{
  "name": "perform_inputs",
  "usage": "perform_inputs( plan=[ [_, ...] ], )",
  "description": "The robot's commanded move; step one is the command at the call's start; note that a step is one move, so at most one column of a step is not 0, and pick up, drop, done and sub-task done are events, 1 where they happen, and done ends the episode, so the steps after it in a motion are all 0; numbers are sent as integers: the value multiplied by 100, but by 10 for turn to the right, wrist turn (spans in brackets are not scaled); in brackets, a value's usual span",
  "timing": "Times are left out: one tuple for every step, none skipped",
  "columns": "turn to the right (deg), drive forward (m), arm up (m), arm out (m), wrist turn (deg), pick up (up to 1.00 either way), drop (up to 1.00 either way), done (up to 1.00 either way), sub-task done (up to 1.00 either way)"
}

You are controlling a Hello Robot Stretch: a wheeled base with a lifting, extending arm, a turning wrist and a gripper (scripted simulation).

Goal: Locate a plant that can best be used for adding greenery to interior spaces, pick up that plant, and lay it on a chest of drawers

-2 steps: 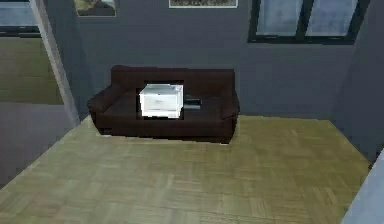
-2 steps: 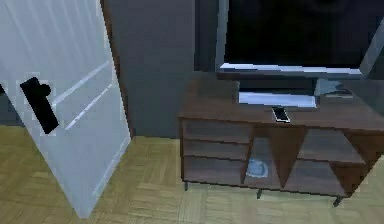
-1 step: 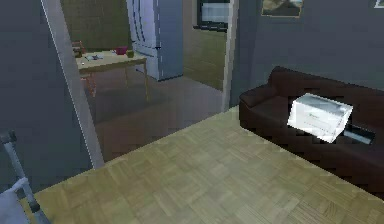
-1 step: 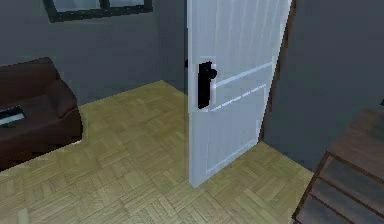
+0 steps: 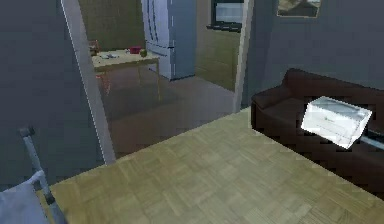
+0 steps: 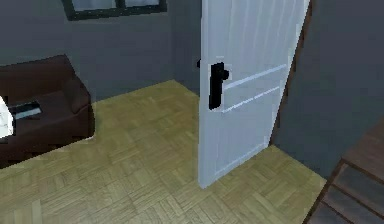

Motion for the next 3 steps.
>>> perform_inputs(
  plan=[
    [0,50,0,0,0,0,0,0,0],
    [-210,0,0,0,0,0,0,0,0],
    [0,100,0,0,0,0,0,0,0]
  ],
)
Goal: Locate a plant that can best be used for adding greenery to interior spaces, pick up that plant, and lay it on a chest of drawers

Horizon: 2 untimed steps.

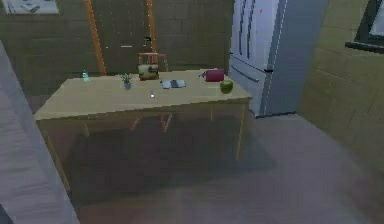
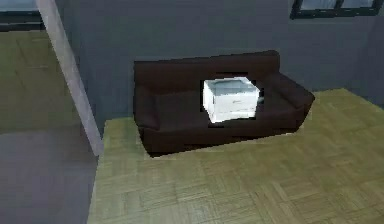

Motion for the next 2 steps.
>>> perform_inputs(
  plan=[
    [0,65,0,0,0,0,0,0,0],
    [-270,0,0,0,0,0,0,0,0]
  ],
)
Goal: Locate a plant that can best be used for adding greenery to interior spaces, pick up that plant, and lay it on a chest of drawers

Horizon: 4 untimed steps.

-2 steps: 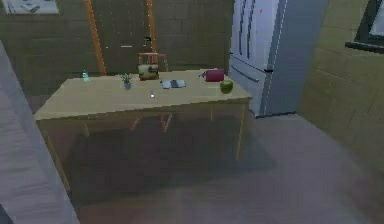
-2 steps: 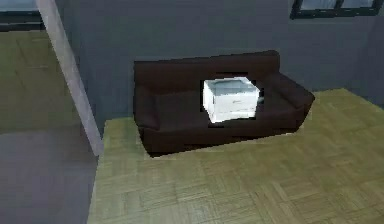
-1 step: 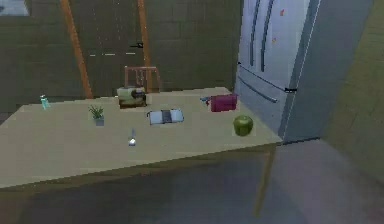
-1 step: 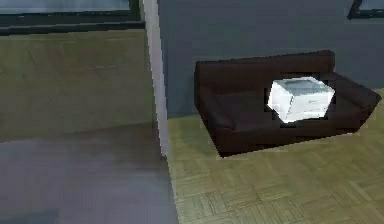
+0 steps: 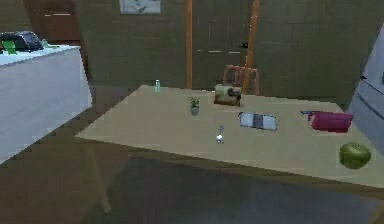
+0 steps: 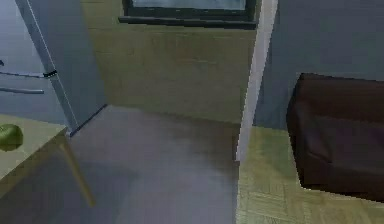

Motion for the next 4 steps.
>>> perform_inputs(
  plan=[
    [0,45,0,0,0,0,0,0,0],
    [-450,0,0,0,0,0,0,0,0],
    [-390,0,0,0,0,0,0,0,0],
    [450,0,0,0,0,0,0,0,0]
  ],
)
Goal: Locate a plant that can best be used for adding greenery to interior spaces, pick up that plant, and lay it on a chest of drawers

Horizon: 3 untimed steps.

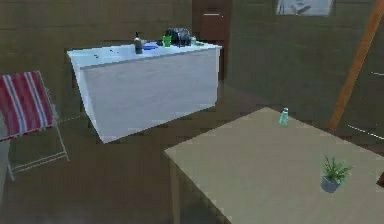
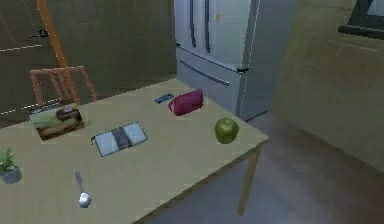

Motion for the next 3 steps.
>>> perform_inputs(
  plan=[
    [0,25,0,0,0,0,0,0,0],
    [-300,0,0,0,0,0,0,0,0],
    [0,0,50,0,0,0,0,0,0]
  ],
)
